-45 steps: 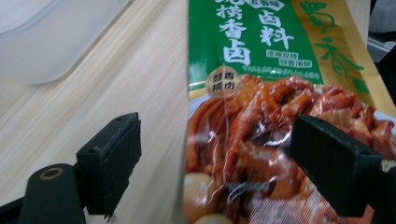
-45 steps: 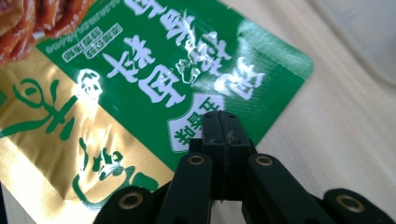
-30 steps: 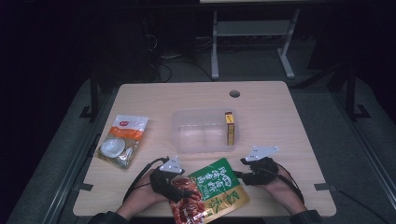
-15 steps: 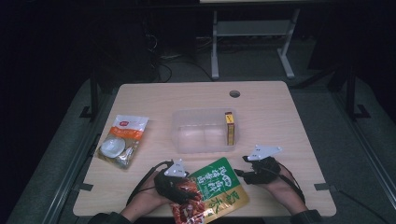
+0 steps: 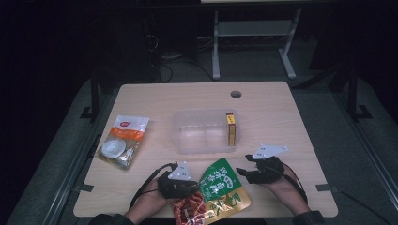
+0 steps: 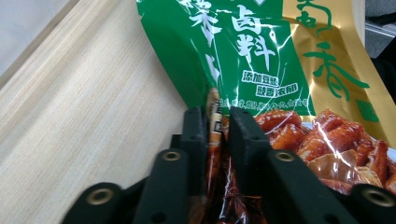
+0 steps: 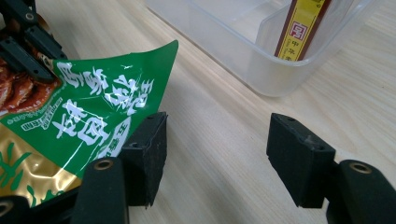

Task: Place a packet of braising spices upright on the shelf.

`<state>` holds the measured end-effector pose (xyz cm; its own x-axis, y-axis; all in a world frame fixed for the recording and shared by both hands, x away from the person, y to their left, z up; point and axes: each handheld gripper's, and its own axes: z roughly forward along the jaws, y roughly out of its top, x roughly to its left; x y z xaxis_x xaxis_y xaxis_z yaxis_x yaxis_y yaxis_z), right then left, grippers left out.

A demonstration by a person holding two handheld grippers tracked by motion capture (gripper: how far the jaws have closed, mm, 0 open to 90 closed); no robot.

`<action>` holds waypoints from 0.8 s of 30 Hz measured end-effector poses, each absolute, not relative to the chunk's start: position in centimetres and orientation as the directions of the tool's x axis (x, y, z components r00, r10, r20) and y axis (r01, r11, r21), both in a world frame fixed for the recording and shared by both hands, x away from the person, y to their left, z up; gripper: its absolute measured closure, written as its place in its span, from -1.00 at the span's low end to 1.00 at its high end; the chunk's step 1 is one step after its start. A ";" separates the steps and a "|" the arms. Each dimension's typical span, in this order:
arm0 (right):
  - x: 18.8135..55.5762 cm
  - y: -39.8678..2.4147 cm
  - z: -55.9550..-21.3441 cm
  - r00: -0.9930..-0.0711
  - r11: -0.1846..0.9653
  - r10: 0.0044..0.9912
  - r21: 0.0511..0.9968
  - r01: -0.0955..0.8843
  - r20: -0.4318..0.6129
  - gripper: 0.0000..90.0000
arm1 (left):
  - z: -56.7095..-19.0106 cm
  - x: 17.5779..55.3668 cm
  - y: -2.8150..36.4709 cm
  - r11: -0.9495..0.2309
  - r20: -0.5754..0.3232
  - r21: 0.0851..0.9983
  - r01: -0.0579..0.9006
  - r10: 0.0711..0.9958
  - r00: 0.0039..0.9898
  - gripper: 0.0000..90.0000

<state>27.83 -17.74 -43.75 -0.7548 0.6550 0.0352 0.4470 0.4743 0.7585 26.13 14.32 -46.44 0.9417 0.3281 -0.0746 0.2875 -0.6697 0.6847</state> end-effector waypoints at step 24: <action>27.8 -18.6 -43.2 -0.744 0.416 0.665 0.796 0.440 0.063 -0.22 | -43.3 27.4 17.9 -0.545 -0.143 0.765 0.344 0.378 0.915 1.00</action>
<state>27.76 -18.57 -43.23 -0.7438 0.6655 0.0627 0.4396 0.4164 0.7959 27.36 17.86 -43.29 0.9148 0.3777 -0.1428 0.3443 -0.5449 0.7645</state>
